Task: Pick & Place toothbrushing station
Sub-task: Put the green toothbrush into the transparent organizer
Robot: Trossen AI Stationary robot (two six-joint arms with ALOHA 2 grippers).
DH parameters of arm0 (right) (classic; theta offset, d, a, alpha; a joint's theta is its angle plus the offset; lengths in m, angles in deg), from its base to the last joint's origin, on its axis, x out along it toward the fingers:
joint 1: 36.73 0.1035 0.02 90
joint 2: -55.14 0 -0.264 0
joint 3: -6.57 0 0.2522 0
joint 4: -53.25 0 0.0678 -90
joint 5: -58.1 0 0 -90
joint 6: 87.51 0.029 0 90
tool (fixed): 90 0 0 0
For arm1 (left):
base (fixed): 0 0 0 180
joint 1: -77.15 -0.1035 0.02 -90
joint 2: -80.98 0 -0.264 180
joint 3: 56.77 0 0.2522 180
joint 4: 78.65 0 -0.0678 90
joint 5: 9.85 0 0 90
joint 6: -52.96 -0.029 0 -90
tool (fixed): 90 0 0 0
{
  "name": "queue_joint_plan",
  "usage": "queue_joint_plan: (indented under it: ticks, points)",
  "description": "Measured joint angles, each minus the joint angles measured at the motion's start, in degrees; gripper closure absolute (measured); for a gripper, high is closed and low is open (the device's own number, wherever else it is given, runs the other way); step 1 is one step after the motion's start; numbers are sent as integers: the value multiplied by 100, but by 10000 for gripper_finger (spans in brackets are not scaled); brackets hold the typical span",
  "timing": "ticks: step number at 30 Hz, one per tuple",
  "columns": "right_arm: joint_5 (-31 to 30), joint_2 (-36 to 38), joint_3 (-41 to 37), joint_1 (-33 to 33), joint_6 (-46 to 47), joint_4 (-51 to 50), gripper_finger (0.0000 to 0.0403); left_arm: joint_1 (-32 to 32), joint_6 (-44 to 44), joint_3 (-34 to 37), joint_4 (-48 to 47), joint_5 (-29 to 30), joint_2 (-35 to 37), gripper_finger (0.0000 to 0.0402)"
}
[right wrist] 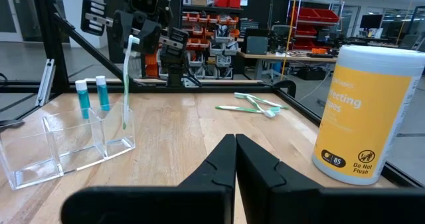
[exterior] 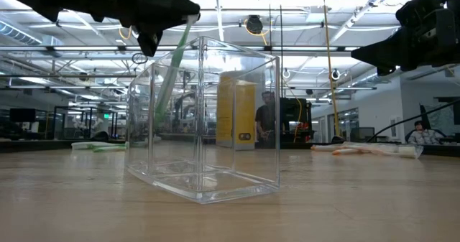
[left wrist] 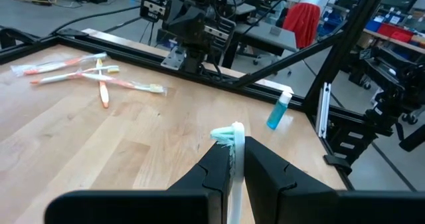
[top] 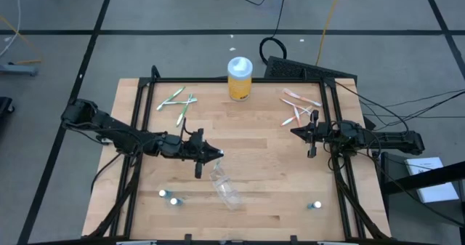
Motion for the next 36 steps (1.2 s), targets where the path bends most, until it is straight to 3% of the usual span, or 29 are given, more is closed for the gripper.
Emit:
queue_joint_plan:
  ticks: [20,36]
  points:
    - [0,2,0,2,0,0,399,-2,75,-4,-525,63,0,363]
    - [0,1,-1,0,0,0,399,4,47,-4,-503,61,0,290]
